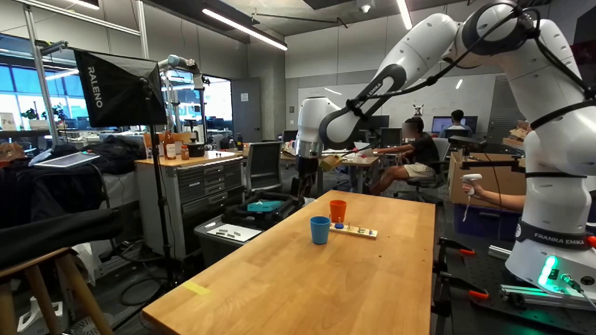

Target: Put the blue cup in the orange cup

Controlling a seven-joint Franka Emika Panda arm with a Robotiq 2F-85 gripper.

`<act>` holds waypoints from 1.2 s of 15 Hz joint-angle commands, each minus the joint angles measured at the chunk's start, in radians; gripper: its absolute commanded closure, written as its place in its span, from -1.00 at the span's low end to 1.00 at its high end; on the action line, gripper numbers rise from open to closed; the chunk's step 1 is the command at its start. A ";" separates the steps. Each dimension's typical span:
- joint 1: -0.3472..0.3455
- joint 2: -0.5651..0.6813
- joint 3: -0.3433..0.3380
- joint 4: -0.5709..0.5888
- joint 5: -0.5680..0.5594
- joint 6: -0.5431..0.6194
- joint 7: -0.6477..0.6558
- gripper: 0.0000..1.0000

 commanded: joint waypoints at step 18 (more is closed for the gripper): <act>0.083 0.134 -0.086 0.014 0.005 -0.089 0.106 -0.50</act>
